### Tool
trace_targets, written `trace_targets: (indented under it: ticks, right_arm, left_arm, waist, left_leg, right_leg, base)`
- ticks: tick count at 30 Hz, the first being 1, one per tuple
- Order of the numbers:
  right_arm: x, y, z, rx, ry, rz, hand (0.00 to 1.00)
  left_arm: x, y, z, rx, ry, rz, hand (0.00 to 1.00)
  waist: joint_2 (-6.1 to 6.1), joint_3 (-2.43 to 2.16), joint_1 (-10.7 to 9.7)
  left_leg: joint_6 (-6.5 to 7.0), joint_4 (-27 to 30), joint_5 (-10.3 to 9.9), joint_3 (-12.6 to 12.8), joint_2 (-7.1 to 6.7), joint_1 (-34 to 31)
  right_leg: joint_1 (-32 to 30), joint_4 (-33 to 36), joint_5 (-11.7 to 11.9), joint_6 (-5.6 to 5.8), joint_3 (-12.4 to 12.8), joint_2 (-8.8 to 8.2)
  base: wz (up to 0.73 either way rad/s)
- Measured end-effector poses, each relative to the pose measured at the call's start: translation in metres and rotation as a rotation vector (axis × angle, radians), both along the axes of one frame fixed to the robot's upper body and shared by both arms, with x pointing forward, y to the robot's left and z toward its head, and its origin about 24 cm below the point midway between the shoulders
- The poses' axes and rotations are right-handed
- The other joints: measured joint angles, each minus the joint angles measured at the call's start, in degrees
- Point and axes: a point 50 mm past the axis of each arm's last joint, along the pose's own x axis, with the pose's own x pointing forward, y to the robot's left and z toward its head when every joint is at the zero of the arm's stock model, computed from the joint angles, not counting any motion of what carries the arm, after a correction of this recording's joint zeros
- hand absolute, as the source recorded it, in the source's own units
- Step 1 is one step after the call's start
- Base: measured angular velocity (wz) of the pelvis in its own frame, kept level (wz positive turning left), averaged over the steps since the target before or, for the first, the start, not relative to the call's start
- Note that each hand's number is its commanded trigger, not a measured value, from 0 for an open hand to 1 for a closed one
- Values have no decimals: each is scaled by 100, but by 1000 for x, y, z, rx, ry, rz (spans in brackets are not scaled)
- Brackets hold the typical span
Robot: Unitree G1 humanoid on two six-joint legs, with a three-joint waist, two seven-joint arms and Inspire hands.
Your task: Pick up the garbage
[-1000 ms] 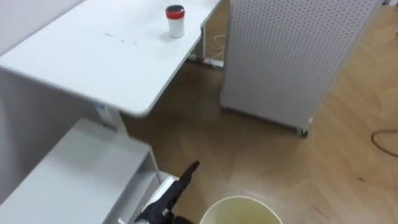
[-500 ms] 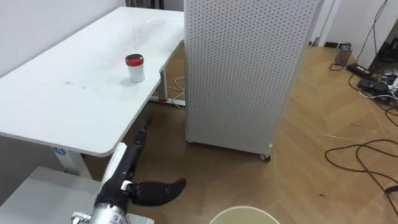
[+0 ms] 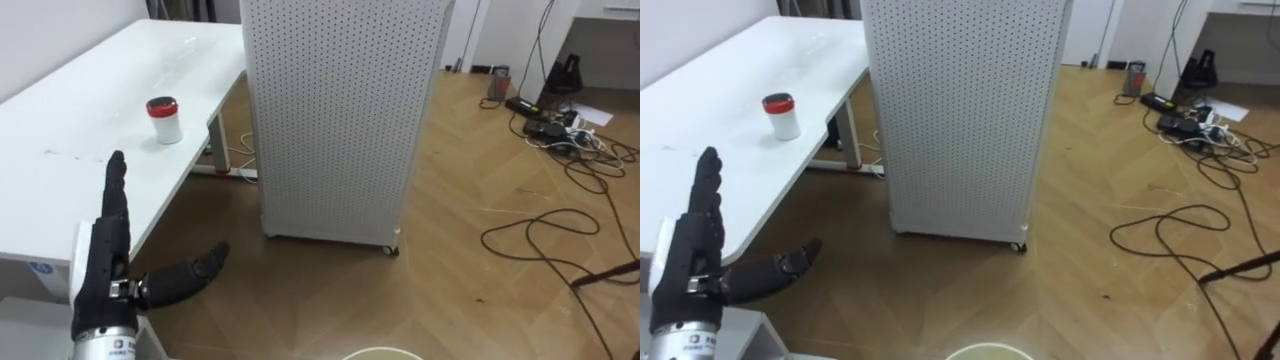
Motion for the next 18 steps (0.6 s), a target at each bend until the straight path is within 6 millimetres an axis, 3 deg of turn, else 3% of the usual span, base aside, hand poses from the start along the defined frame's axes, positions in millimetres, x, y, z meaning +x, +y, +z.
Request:
trace_targets:
  ticks: [8, 11, 14, 15, 16, 18]
  right_arm:
    - [-1, 3, -1, 6, 3, 18, 100]
    - [-1, 8, -2, 19, 6, 18, 100]
    - [-4, 10, -3, 17, 17, 35, 100]
    - [-6, 10, -4, 13, 25, 36, 100]
    - [-9, 10, -6, 14, 39, 33, 100]
    - [-11, 10, -7, 10, 58, 20, 100]
  left_arm:
    - [-8, 2, -5, -8, 5, 37, 0]
    - [-10, 5, -9, -15, 15, 64, 0]
    - [-11, 6, -12, -44, 24, 87, 0]
    - [-12, 5, -15, -54, 30, 88, 0]
    - [-13, 4, -19, -85, 40, 91, 0]
    - [-13, 3, -23, -120, 52, 94, 0]
  waist:
    - [-16, 34, 39]
    - [-60, 53, 87]
    - [-32, 102, 289]
    - [-28, 136, 352]
    - [36, 88, 352]
    - [40, 82, 347]
  left_leg:
    - [-2, -61, 46, -59, -18, 26]
    - [-20, 389, 36, -31, -8, -137]
    - [-81, 2067, 70, -186, 71, -710]
    - [-78, 2862, 275, -462, 80, -1115]
    - [-77, 3304, 336, -730, 22, -1427]
    - [30, 3272, 269, -826, -128, -1879]
  right_leg:
    - [-15, -20, 27, -3, -73, 17]
    - [-96, 151, -116, -57, -62, -5]
    - [-20, 410, -301, -149, 203, 27]
    - [77, 497, -355, -212, 307, 100]
    - [153, 527, -408, -259, 355, 150]
    - [229, 565, -487, -265, 377, 162]
  base:
    - [1]
    - [-6]
    - [-36]
    - [-16]
    - [-5]
    - [-4]
